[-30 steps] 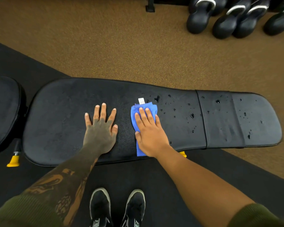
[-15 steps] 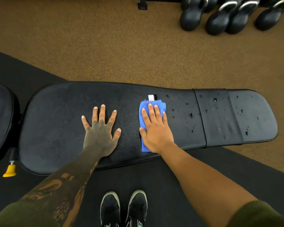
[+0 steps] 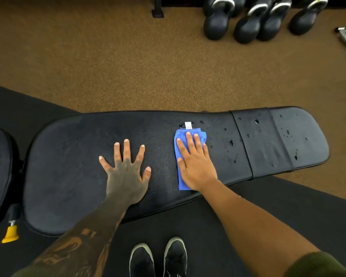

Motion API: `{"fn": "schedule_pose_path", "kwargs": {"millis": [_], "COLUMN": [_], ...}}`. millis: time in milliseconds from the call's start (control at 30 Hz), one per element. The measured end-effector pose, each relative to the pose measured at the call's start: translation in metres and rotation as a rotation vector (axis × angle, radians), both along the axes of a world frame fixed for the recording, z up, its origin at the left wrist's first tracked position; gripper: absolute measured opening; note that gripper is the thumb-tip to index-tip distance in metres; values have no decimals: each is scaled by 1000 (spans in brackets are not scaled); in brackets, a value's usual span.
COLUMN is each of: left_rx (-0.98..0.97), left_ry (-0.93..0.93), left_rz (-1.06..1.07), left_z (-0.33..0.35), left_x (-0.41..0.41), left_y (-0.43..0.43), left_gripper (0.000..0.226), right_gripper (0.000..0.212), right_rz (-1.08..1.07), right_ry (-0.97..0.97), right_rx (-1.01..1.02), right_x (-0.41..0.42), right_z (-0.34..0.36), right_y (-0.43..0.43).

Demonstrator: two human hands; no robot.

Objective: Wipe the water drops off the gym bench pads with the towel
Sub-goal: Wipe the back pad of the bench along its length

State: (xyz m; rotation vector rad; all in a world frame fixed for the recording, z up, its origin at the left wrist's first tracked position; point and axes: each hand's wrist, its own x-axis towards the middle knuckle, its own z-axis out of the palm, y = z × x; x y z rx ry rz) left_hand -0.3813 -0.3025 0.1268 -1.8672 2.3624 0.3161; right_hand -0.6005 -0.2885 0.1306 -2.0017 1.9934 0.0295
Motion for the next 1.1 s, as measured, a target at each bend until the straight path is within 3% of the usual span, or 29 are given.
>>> {"fn": "schedule_pose_path", "kwargs": {"millis": [300,533,1100], "left_rx": [-3,-15,15], "left_ry": [-18,7,42], "left_rz": [6,-7,79], "left_z": [-1,4,0], "left_x": [-1,-7,-73], "left_y": [2,4,4], "left_gripper": [67,67,68], "right_gripper": [61,67,71], "right_rz": [-90,93,140], "right_ry": [-21,5,-28], "right_rx": [-12,12,-1], "right_x": [-15,-19,-61], "right_z": [-3,-2,-3], "right_y": [-5,21,-1]}}
